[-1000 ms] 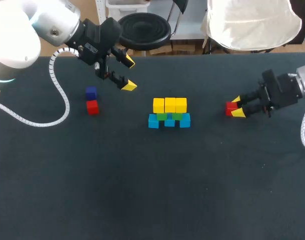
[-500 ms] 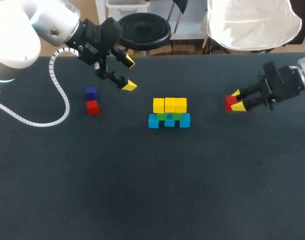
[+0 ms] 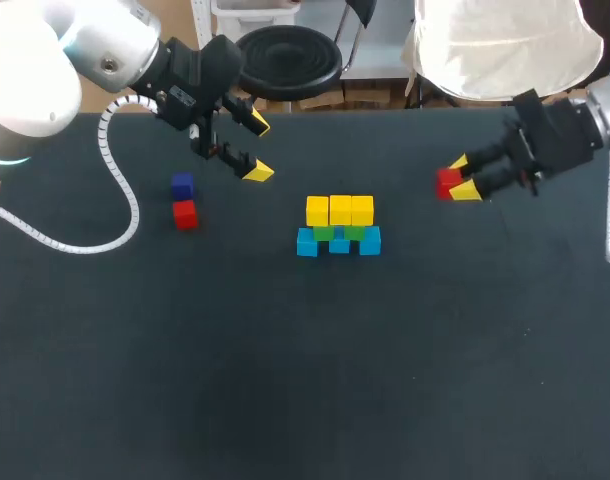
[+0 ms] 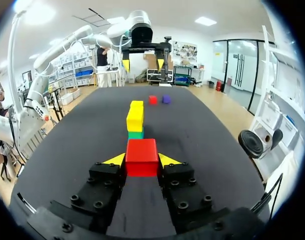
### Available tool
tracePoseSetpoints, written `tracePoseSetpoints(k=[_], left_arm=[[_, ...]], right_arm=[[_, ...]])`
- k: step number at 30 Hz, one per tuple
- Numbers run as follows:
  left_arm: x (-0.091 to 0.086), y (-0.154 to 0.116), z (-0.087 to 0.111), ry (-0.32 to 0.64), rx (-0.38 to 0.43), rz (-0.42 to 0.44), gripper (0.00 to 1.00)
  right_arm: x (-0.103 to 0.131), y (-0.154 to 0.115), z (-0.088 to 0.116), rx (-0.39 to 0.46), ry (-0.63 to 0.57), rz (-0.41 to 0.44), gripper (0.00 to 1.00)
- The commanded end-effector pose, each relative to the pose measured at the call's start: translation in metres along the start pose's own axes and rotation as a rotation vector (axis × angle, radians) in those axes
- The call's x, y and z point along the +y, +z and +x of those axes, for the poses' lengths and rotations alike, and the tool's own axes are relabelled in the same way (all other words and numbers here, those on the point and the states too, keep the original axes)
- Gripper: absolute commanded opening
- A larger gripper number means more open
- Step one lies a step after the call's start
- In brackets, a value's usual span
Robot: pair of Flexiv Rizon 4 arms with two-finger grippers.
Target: Place the blue cubes, place green cubes on the blue cubes, place the yellow cubes on the green cubes, then place the red cubes on the yellow cubes, and place purple cube on the red cubes.
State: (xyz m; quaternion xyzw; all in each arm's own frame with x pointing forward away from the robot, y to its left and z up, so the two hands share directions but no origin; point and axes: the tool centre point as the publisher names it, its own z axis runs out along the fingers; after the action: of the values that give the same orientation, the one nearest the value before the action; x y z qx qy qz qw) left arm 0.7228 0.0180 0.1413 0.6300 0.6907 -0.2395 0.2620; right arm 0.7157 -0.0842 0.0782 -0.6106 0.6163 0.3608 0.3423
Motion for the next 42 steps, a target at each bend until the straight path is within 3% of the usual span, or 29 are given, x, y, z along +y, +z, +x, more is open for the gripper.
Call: tracePoseSetpoints(k=[1, 10, 40, 42], left_arm=[[0.001, 0.000, 0.001, 0.003, -0.004, 0.002, 1.00], [0.001, 0.000, 0.001, 0.003, -0.004, 0.002, 1.00], [0.001, 0.000, 0.001, 0.003, -0.004, 0.002, 1.00], [0.001, 0.000, 0.001, 0.003, -0.004, 0.002, 1.00]], right_arm=[[0.011, 0.000, -0.017, 0.029, -0.007, -0.001, 0.00], [0.020, 0.025, -0.041, 0.034, -0.058, -0.105, 0.00], [0.020, 0.025, -0.041, 0.034, -0.058, -0.105, 0.00], [0.026, 0.032, -0.047, 0.010, -0.014, -0.103, 0.00]])
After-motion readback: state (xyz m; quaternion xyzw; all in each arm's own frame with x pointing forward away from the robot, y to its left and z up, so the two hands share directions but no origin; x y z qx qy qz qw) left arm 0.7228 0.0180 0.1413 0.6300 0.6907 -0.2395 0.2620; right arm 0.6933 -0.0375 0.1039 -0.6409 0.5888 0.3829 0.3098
